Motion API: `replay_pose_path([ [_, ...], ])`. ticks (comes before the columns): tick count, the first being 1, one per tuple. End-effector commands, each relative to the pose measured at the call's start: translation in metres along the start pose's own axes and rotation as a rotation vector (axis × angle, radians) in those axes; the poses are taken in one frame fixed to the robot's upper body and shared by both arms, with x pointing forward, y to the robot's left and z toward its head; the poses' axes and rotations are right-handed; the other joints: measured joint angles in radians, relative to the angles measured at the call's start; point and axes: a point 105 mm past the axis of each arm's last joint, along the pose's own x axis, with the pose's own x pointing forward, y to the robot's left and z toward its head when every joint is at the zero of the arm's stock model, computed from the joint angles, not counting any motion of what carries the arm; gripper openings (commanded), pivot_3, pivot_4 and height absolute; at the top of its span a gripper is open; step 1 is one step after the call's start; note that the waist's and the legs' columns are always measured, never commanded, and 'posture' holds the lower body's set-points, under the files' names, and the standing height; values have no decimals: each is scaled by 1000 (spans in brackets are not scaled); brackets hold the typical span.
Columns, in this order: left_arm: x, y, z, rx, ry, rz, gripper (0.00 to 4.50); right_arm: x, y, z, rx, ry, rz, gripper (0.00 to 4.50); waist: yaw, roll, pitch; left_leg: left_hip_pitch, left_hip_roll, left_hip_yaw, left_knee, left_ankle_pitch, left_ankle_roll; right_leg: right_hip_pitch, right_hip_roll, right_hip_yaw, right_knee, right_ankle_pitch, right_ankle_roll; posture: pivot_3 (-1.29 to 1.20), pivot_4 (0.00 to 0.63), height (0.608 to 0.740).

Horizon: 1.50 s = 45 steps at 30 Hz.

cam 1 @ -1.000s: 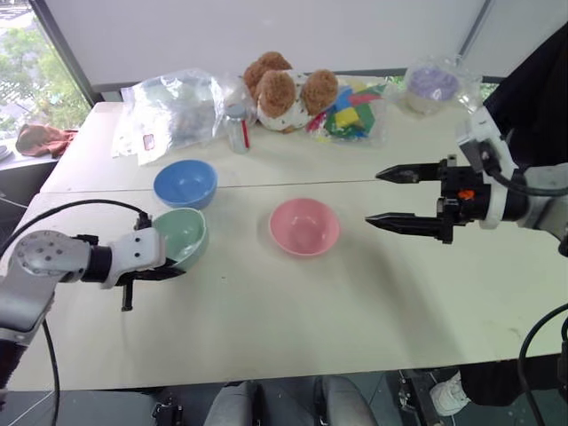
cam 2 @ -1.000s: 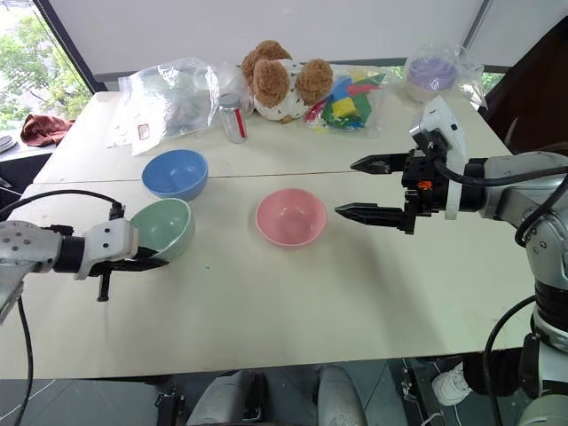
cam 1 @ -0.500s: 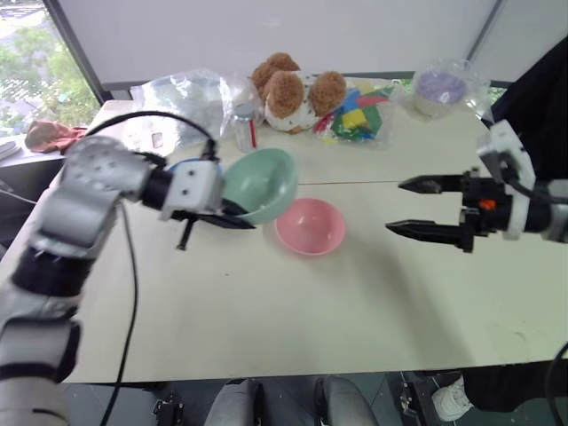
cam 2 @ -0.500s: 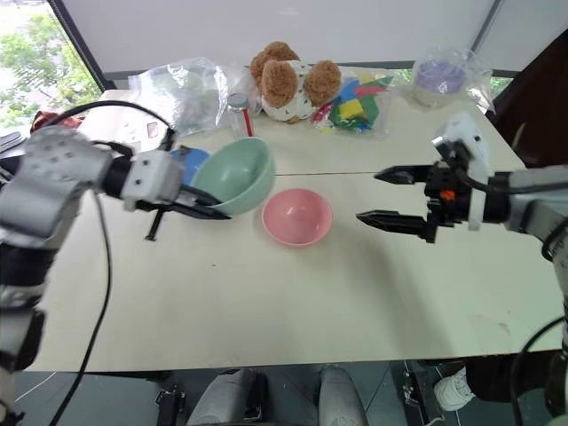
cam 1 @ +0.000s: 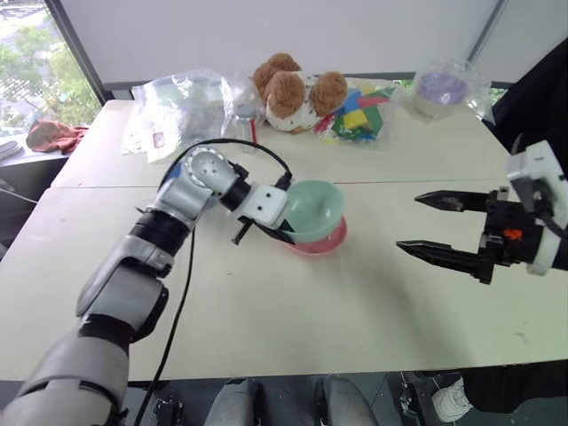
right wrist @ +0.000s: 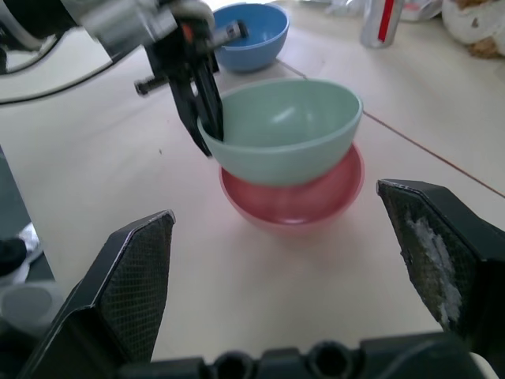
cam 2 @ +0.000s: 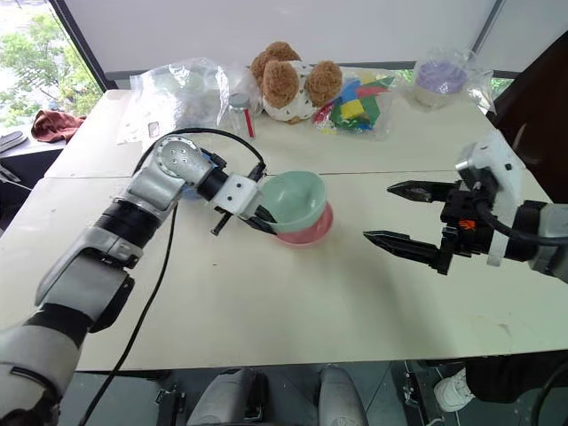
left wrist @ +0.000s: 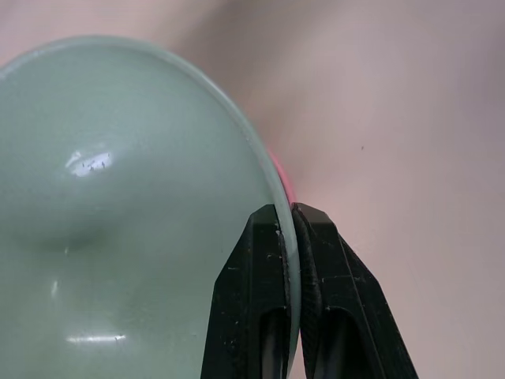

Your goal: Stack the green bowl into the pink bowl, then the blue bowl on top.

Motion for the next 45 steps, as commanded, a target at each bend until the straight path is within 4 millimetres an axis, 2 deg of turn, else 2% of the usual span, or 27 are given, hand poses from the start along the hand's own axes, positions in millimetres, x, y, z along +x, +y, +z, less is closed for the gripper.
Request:
replay_pose_path([
  [1,2,8,3,49,27,-23,340,-8,5,12,-41,-45,-36,4500,0,0,0,0,0,0,0,0,0,0,0,0,0,0,0,0,150,740],
  [3,6,10,4,38,21,-37,968,-9,6,10,-37,-39,-52,4500,-1,0,0,0,0,0,0,0,0,0,0,0,0,0,0,0,150,740],
  [5,8,13,5,35,18,-40,1941,-9,5,8,-36,-29,-65,4500,-1,0,0,0,0,0,0,0,0,0,0,0,0,0,0,0,150,740],
  [7,7,16,8,44,8,-29,3139,-9,5,7,-35,-25,-70,4500,-1,0,0,0,0,0,0,0,0,0,0,0,0,0,0,0,150,740],
  [10,-4,29,20,63,-33,40,4465,-9,5,7,-33,-26,-67,4500,-1,0,0,0,0,-1,0,0,0,0,0,0,0,0,0,0,150,740],
  [13,-24,42,31,57,-71,138,4465,-8,4,8,-37,-25,-60,4500,-1,0,0,0,0,-1,0,0,0,0,0,0,0,0,0,0,150,740],
  [17,-78,45,28,-14,-61,313,4465,0,0,19,-42,-85,-19,4500,-12,0,0,0,0,-1,0,0,0,0,0,0,0,0,0,0,150,740],
  [21,-128,24,-3,-152,52,485,4465,12,-5,27,-56,-134,40,4500,-30,0,0,1,1,-1,0,0,0,-1,1,0,1,0,0,0,150,740],
  [25,-161,-9,-45,-291,228,593,4465,22,-10,29,-72,-146,79,4500,-25,0,0,1,2,-1,-1,0,0,-1,1,0,1,0,0,0,150,740],
  [27,-170,-22,-64,-348,303,632,4465,26,-12,29,-82,-147,92,4500,-19,0,0,0,1,-1,0,0,0,-1,1,-1,1,0,0,0,150,740],
  [31,-172,-44,-97,-452,390,675,4465,30,-14,29,-98,-141,108,4500,-1,-1,0,0,0,-1,1,0,0,0,0,-1,1,0,0,0,150,740],
  [39,-144,-56,-131,-544,450,677,4465,31,-15,30,-121,-122,102,4500,-1,-2,0,-1,0,0,1,0,0,-1,-1,-2,0,0,1,0,150,740],
  [42,-140,-59,-138,-550,490,675,3598,30,-15,30,-125,-116,94,4500,-5,-2,0,-1,0,0,1,0,0,-1,-1,-2,0,0,1,0,150,740],
  [45,-139,-58,-140,-549,502,678,2103,29,-14,31,-127,-110,85,4500,-5,-2,0,-1,1,0,0,0,0,-2,0,-2,1,0,1,0,150,740],
])
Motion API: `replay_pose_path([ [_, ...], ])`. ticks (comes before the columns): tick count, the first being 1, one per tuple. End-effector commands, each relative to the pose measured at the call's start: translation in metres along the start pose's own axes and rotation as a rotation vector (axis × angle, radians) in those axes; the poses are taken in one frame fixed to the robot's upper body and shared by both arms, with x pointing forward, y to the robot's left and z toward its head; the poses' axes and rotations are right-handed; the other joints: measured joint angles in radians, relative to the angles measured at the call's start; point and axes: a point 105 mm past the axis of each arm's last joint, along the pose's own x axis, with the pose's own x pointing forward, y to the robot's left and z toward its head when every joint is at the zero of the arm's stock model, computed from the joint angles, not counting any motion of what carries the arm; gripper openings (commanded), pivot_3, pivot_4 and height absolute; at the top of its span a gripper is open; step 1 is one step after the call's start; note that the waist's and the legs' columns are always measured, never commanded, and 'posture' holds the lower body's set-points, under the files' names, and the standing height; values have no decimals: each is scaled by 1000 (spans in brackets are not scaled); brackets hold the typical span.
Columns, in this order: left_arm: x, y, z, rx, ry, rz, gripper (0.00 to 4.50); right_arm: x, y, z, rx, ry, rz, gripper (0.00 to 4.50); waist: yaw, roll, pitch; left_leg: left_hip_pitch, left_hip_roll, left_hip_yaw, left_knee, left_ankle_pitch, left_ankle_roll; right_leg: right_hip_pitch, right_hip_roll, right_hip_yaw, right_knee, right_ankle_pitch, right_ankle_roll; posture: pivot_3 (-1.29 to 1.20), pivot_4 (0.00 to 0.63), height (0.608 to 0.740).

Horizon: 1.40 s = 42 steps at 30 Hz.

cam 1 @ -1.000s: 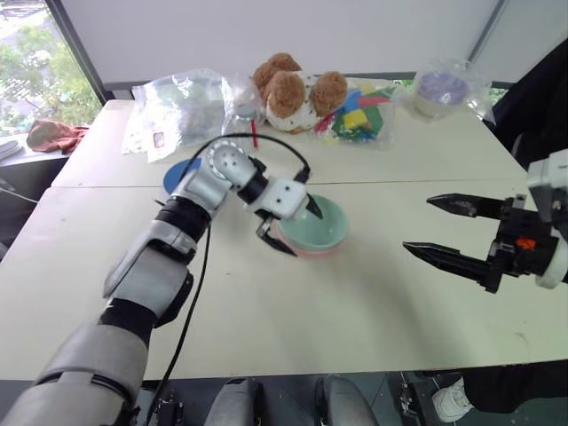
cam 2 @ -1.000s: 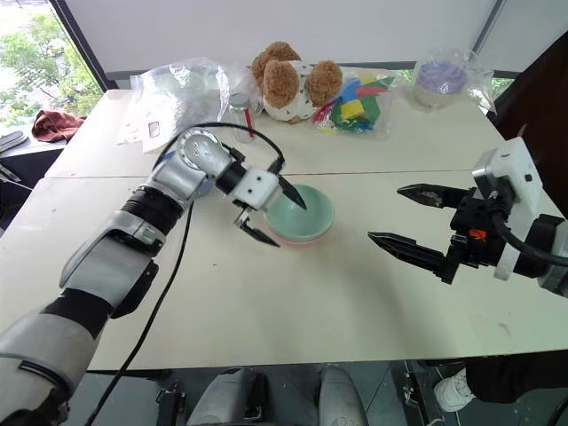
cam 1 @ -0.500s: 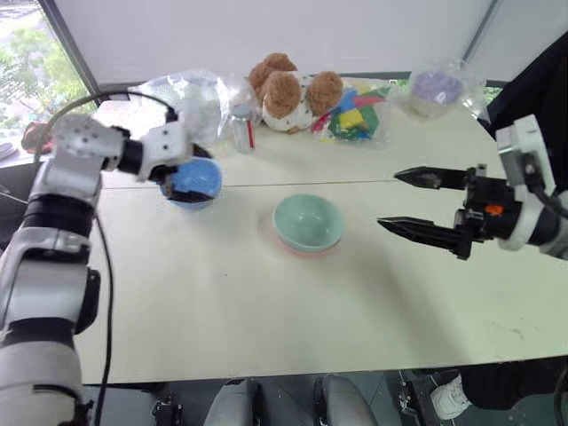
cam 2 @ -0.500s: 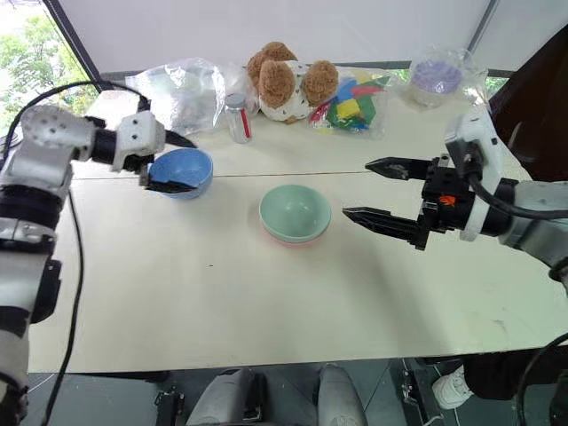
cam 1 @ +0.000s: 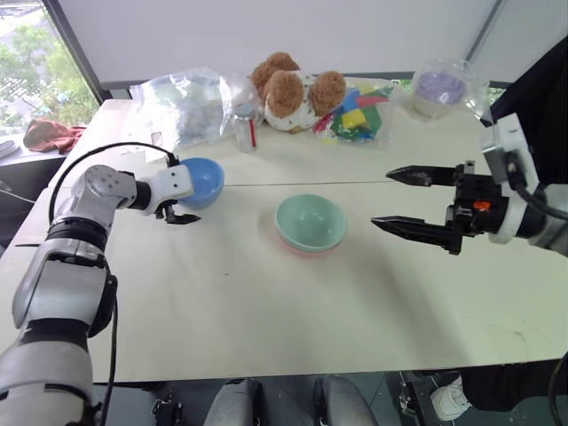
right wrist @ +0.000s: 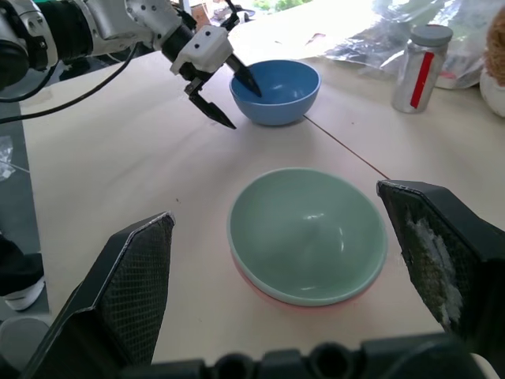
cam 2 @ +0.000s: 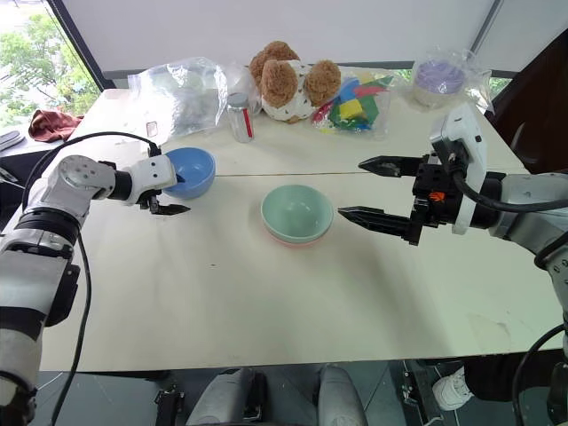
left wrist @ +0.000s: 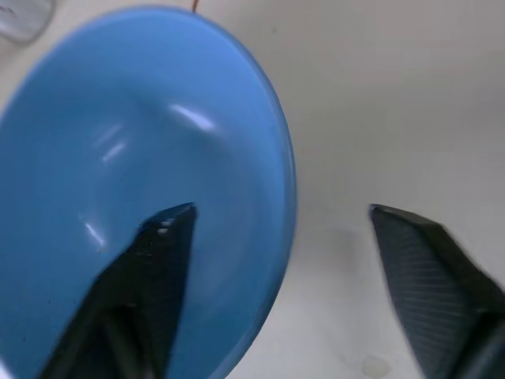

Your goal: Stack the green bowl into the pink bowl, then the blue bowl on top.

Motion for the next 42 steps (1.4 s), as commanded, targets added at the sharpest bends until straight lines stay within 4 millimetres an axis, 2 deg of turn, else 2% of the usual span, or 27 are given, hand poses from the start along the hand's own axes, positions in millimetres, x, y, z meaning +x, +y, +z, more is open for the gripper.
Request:
replay_pose_path([
  [1,-7,13,7,33,-3,44,1576,-6,1,12,-58,-2,-28,4500,1,0,0,0,0,0,0,0,0,0,0,0,0,0,0,0,150,740],
  [4,-8,17,18,58,-25,37,60,-7,1,12,-58,4,-36,4500,5,-1,0,0,0,0,0,0,0,0,0,0,0,0,0,0,150,740],
  [6,-10,21,27,79,-49,34,60,-7,0,12,-58,6,-40,4500,7,-1,0,0,0,0,0,0,0,0,-1,0,0,0,0,0,150,740],
  [9,-14,26,62,135,-165,-9,60,-8,-1,12,-61,9,-46,4500,7,-1,0,-1,-1,0,1,0,0,0,-1,0,0,0,0,0,150,740],
  [11,-18,27,92,203,-262,-63,60,-9,-2,12,-66,13,-54,4500,7,-1,0,-1,-1,0,1,0,0,0,-1,0,-1,0,0,0,150,740],
  [12,-20,26,115,234,-340,-105,60,-10,-3,12,-67,13,-59,4500,7,-1,0,-2,-1,0,1,0,-1,0,-1,-1,-1,0,0,0,150,740],
  [13,-23,22,139,272,-420,-163,60,-11,-4,12,-69,16,-65,4500,7,-1,0,-2,-1,0,1,1,-3,0,-1,-1,-1,0,0,0,150,740],
  [15,-28,11,171,336,-533,-265,60,-13,-5,12,-71,22,-75,4500,7,-1,0,-3,-1,-1,1,3,-5,0,-1,-1,-1,0,0,0,150,740],
  [16,-29,7,178,352,-557,-291,60,-14,-5,11,-72,25,-78,4500,5,-1,0,-4,-1,-1,1,3,-5,0,-1,-1,-1,0,1,0,150,740],
  [18,-24,-13,199,406,-606,-384,60,-16,-6,10,-72,31,-91,4500,-2,-1,0,-4,-1,0,1,3,-4,0,-1,-1,-1,1,1,0,150,740],
  [21,-19,-41,214,468,-635,-501,60,-19,-5,9,-72,36,-108,4500,-11,0,-1,-3,0,-1,0,2,-4,0,0,2,0,1,1,0,150,740],
  [25,-11,-69,209,537,-583,-634,60,-24,-2,7,-68,42,-133,4500,-20,0,-1,-2,0,-1,0,2,-3,0,0,2,-1,1,1,0,150,740],
  [31,4,-77,195,606,-501,-672,60,-28,2,4,-62,44,-158,4500,-17,0,-1,0,0,-1,1,1,-1,0,0,3,1,1,1,0,150,740],
  [34,10,-80,191,609,-482,-679,1012,-29,3,4,-60,45,-167,4500,-14,0,-1,0,0,-1,1,1,-1,0,1,3,0,1,1,0,150,740],
  [37,12,-79,192,591,-494,-673,2487,-30,3,3,-57,47,-174,4500,-10,0,-1,-1,-1,-1,1,0,0,0,0,3,0,1,1,0,150,740],
  [40,4,-68,200,537,-555,-628,4074,-29,2,3,-55,45,-173,4500,-4,0,-1,-1,-1,-1,1,0,0,0,1,3,0,1,1,0,150,740],
  [41,0,-63,204,506,-588,-606,4465,-29,2,3,-55,45,-172,4500,-4,0,-1,-1,0,-1,1,0,0,0,1,3,0,1,1,0,150,740],
  [42,-5,-58,209,470,-619,-586,4465,-29,2,2,-54,45,-172,4500,-3,0,-1,-1,0,-1,1,0,0,0,1,3,0,1,1,0,150,740],
])
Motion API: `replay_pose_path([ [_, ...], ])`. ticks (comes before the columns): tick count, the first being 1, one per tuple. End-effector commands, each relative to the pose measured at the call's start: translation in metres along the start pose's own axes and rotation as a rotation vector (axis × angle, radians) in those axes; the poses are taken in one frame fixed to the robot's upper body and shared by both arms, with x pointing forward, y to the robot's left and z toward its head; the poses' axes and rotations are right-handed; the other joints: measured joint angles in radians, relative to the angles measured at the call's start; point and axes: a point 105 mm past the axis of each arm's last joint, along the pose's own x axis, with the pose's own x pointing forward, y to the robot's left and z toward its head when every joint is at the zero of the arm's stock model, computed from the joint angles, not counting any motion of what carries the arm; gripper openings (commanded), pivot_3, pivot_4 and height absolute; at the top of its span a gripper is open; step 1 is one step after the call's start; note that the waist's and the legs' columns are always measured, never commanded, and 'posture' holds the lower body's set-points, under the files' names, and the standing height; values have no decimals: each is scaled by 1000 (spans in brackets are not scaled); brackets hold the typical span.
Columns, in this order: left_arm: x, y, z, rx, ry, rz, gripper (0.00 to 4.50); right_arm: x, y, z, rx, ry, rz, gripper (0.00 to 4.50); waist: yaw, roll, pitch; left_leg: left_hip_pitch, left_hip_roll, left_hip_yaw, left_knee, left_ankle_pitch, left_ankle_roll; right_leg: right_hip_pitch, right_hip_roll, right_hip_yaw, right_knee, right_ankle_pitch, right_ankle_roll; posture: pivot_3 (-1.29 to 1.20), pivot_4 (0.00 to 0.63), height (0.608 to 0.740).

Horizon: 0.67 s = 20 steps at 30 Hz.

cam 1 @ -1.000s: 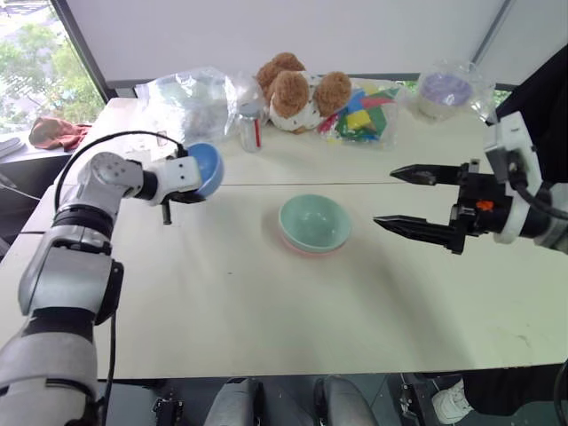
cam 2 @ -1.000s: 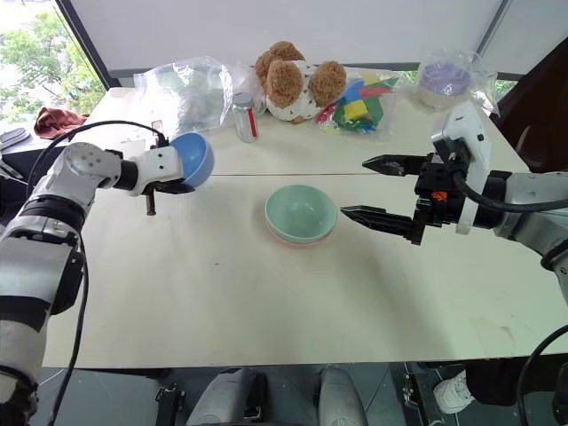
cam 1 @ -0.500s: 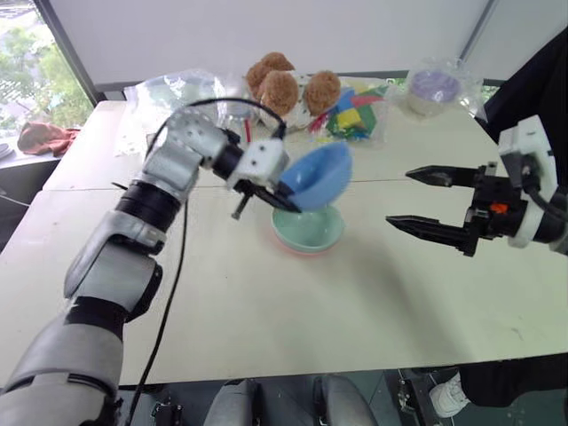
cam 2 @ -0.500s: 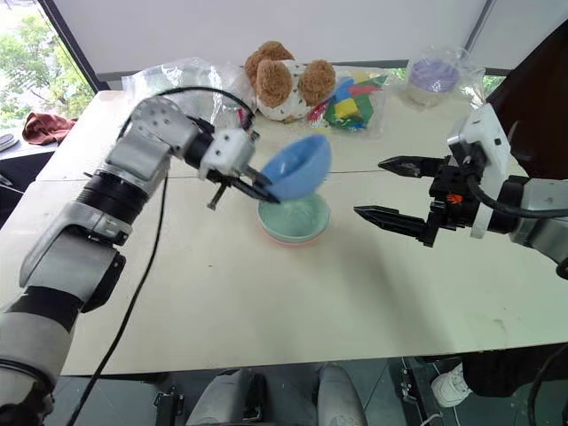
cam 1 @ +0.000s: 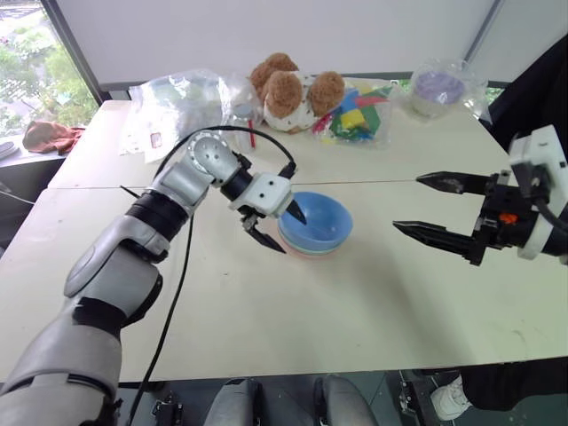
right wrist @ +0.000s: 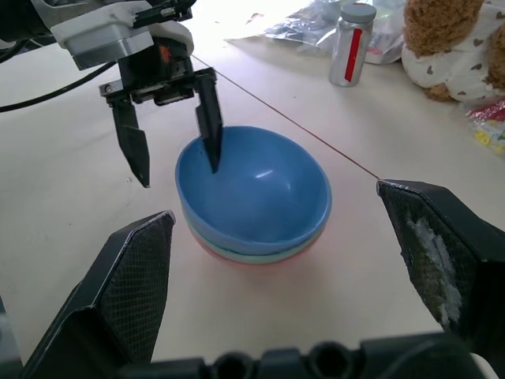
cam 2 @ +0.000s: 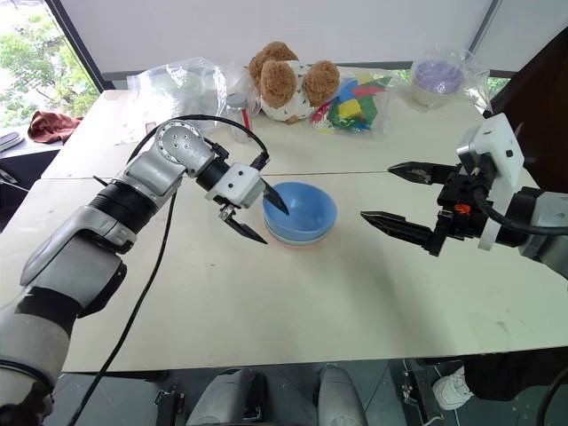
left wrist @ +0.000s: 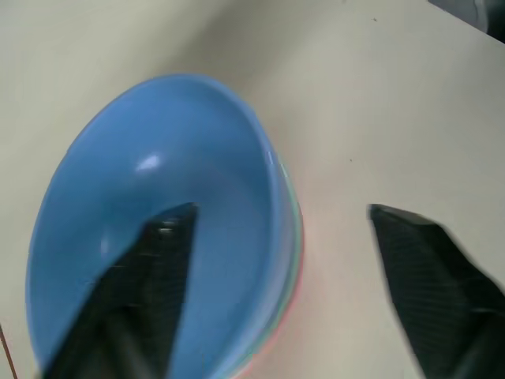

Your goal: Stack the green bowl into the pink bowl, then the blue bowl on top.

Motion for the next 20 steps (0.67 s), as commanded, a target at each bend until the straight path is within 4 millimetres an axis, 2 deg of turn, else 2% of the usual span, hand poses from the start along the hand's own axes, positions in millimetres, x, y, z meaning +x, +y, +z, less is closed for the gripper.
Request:
replay_pose_path([
  [1,-33,22,26,-32,-139,165,4465,-4,-1,9,-41,-20,-13,4500,1,0,0,0,0,0,0,0,0,0,0,0,0,0,0,0,150,740],
  [3,-55,27,34,-96,-209,266,4465,-3,-2,8,-38,-14,-8,4500,0,0,0,0,0,0,0,0,0,0,0,0,0,0,0,0,150,740],
  [6,-85,22,37,-186,-257,392,4465,-1,-2,5,-34,-4,4,4500,-6,0,0,0,0,0,0,0,0,0,0,0,0,0,0,0,150,740],
  [10,-114,1,39,-310,-308,501,4465,0,-3,1,-33,19,21,4500,-15,0,0,0,1,-1,0,1,-2,0,0,0,0,0,0,0,150,740],
  [13,-132,-29,29,-419,-287,625,4465,3,-5,-4,-30,34,48,4500,-20,0,0,1,1,-1,0,3,-5,0,0,1,1,0,0,0,150,740],
  [16,-133,-53,19,-512,-255,697,4465,7,-7,-9,-37,52,65,4500,-18,0,0,1,1,-1,0,3,-5,0,-1,1,1,0,0,0,150,740],
  [20,-124,-85,9,-621,-221,744,4465,10,-11,-9,-46,54,83,4500,-12,0,0,2,1,-1,0,3,-5,2,-3,1,0,0,0,0,150,740],
])
